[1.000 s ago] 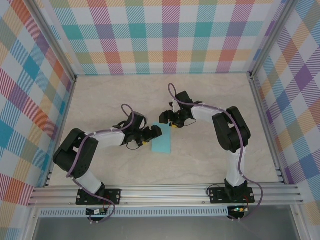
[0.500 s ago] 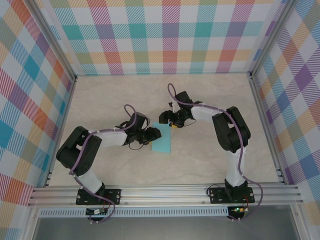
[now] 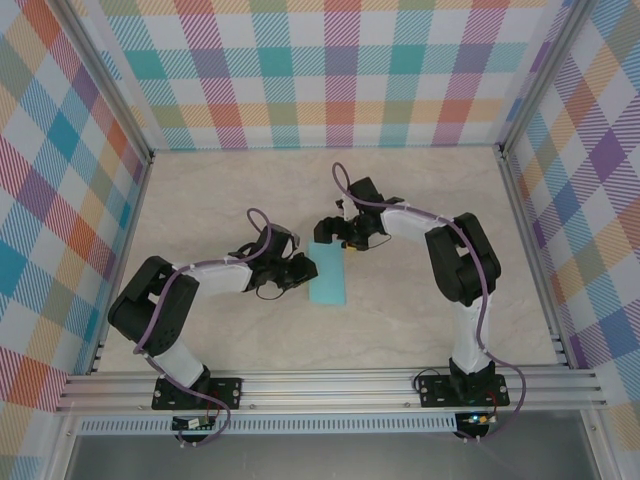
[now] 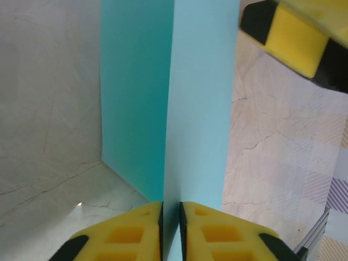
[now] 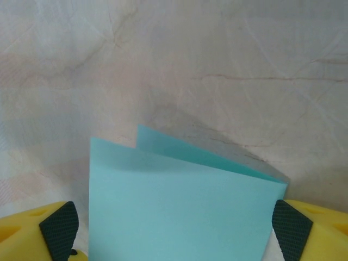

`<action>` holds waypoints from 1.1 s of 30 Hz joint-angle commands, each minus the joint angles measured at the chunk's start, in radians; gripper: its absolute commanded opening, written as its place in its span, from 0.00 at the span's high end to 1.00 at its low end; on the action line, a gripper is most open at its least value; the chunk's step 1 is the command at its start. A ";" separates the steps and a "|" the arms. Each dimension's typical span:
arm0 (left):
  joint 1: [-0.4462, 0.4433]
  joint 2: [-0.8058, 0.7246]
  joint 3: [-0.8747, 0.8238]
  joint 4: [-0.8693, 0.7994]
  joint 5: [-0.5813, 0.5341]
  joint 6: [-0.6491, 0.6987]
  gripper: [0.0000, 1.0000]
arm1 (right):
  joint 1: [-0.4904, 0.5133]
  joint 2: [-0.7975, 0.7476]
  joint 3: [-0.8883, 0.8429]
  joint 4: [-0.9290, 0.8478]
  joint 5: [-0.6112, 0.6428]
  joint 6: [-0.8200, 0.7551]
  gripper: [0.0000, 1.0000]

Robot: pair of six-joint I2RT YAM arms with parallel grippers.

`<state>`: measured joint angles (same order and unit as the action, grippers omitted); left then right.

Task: Fold a paper plane with a square sheet of paper (fold left side to right side)
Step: Third fold the triangle at the center of the table.

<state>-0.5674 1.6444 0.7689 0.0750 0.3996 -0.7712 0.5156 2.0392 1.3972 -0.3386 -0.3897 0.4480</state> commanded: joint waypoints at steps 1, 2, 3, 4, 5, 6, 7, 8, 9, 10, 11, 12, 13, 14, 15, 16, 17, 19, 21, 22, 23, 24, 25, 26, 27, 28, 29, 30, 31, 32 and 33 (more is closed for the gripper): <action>-0.008 -0.020 -0.019 -0.004 -0.003 0.001 0.89 | 0.006 -0.086 0.044 -0.039 0.034 -0.055 0.00; -0.009 -0.019 -0.019 -0.001 -0.001 -0.001 0.91 | 0.007 -0.102 0.046 -0.047 0.042 -0.065 0.00; -0.011 -0.019 -0.018 0.002 0.001 -0.003 0.93 | 0.006 -0.115 0.046 -0.059 0.052 -0.077 0.00; -0.012 -0.017 -0.018 0.002 0.002 -0.004 0.95 | 0.006 -0.134 0.047 -0.078 0.065 -0.092 0.00; -0.012 -0.018 -0.017 0.003 0.002 -0.007 0.95 | 0.007 -0.151 0.042 -0.088 0.079 -0.103 0.00; -0.014 -0.018 -0.017 0.006 0.001 -0.009 0.96 | 0.006 -0.180 0.020 -0.090 0.098 -0.120 0.00; -0.014 -0.017 -0.016 0.007 0.001 -0.015 0.96 | 0.006 -0.218 -0.014 -0.074 0.113 -0.132 0.00; -0.015 -0.017 -0.017 0.010 0.002 -0.022 0.96 | 0.006 -0.264 -0.071 -0.043 0.119 -0.147 0.00; -0.015 -0.016 -0.017 0.012 0.002 -0.032 0.97 | 0.007 -0.320 -0.129 -0.012 0.124 -0.162 0.01; -0.017 -0.014 -0.017 0.014 0.004 -0.039 0.97 | 0.010 -0.360 -0.179 0.006 0.131 -0.171 0.03; -0.017 -0.012 -0.013 0.010 0.006 -0.050 0.97 | 0.018 -0.421 -0.238 0.026 0.138 -0.183 0.04; -0.017 -0.010 -0.007 0.001 0.007 -0.058 0.97 | 0.037 -0.476 -0.301 0.045 0.158 -0.200 0.04; -0.017 -0.007 -0.003 -0.010 0.007 -0.062 0.98 | 0.059 -0.520 -0.350 0.056 0.188 -0.214 0.04; -0.017 -0.003 0.004 -0.020 0.010 -0.069 0.98 | 0.092 -0.568 -0.406 0.069 0.219 -0.235 0.04; -0.017 0.000 0.010 -0.027 0.012 -0.073 0.99 | 0.135 -0.608 -0.454 0.081 0.251 -0.251 0.04; -0.018 0.002 0.018 -0.034 0.012 -0.074 0.99 | 0.170 -0.636 -0.496 0.087 0.284 -0.258 0.04; -0.019 0.005 0.024 -0.048 0.011 -0.072 1.00 | 0.209 -0.666 -0.539 0.095 0.315 -0.258 0.04; -0.019 0.010 0.031 -0.062 0.011 -0.071 1.00 | 0.287 -0.719 -0.617 0.127 0.379 -0.255 0.04; -0.021 0.013 0.029 -0.062 0.010 -0.075 1.00 | 0.375 -0.767 -0.685 0.181 0.453 -0.277 0.04; -0.023 0.014 0.028 -0.061 0.010 -0.076 1.00 | 0.425 -0.785 -0.713 0.213 0.489 -0.299 0.04; -0.025 0.015 0.030 -0.062 0.011 -0.078 1.00 | 0.465 -0.796 -0.733 0.238 0.514 -0.319 0.04; -0.025 0.017 0.033 -0.066 0.010 -0.077 1.00 | 0.510 -0.800 -0.750 0.260 0.547 -0.346 0.04; -0.028 0.017 0.036 -0.072 0.008 -0.074 1.00 | 0.545 -0.794 -0.755 0.272 0.581 -0.371 0.04; -0.029 0.016 0.038 -0.078 0.006 -0.071 1.00 | 0.575 -0.782 -0.751 0.273 0.610 -0.389 0.04; -0.031 0.015 0.041 -0.085 0.002 -0.068 1.00 | 0.599 -0.764 -0.742 0.271 0.643 -0.408 0.04; -0.032 0.014 0.041 -0.088 -0.001 -0.068 1.00 | 0.623 -0.741 -0.732 0.269 0.670 -0.426 0.04; -0.034 0.013 0.041 -0.087 -0.002 -0.067 1.00 | 0.638 -0.717 -0.721 0.268 0.695 -0.441 0.05; -0.035 0.012 0.041 -0.089 -0.003 -0.068 1.00 | 0.653 -0.689 -0.709 0.268 0.719 -0.454 0.05; -0.037 0.014 0.042 -0.090 -0.003 -0.068 1.00 | 0.669 -0.658 -0.694 0.269 0.736 -0.473 0.08; -0.038 0.013 0.042 -0.090 -0.005 -0.069 1.00 | 0.677 -0.633 -0.681 0.270 0.749 -0.485 0.11; -0.040 0.012 0.043 -0.092 -0.005 -0.068 1.00 | 0.682 -0.603 -0.666 0.273 0.762 -0.495 0.13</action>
<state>-0.5900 1.6482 0.7845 0.0143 0.4000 -0.8413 1.1797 1.3785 0.6861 -0.1047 0.2718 0.0311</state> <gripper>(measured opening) 0.044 0.883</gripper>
